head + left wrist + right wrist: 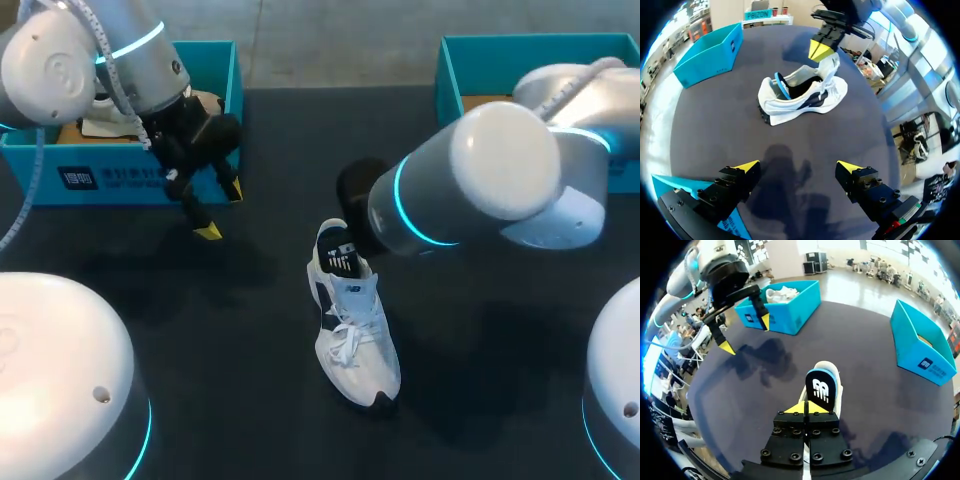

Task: Take the shoe out of the shoebox, open the shoe tongue, remove and reinsert the insole, then place the shoe into the shoebox

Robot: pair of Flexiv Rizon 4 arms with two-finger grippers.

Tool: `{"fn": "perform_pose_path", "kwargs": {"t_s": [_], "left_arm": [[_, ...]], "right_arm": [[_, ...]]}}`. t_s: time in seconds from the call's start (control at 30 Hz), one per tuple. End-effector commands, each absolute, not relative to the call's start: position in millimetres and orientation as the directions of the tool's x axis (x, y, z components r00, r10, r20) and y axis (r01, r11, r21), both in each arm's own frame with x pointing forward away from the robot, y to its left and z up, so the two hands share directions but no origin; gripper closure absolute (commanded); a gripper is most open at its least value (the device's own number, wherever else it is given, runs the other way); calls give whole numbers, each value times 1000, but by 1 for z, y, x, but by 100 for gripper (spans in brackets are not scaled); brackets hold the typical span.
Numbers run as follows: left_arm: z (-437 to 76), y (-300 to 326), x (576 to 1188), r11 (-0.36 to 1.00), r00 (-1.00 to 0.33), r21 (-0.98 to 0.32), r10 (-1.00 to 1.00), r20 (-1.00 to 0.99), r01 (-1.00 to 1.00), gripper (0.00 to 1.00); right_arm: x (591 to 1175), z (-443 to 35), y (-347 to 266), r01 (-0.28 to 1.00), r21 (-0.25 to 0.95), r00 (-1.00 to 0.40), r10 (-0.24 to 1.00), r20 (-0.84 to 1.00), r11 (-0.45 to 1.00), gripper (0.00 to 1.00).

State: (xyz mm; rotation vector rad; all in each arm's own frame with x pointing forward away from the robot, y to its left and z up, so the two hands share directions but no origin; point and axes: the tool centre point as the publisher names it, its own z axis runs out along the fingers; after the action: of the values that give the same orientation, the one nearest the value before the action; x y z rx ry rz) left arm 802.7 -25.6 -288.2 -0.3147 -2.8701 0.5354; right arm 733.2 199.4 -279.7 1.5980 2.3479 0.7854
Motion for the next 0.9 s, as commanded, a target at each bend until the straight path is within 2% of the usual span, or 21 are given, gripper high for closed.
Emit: {"fn": "perform_pose_path", "kwargs": {"t_s": [0.03,0.57,0.9], "left_arm": [[-288,-21,805,905,-949,-374,275,155,202,0],[-272,2,816,827,-908,-479,399,127,296,0],[-269,7,816,780,-870,-516,477,123,354,0]], "right_arm": [[736,-288,209,808,522,-380,918,112,272,100],[752,-317,219,845,465,-352,929,113,263,100],[760,-334,216,842,474,-347,931,111,258,100]]}}
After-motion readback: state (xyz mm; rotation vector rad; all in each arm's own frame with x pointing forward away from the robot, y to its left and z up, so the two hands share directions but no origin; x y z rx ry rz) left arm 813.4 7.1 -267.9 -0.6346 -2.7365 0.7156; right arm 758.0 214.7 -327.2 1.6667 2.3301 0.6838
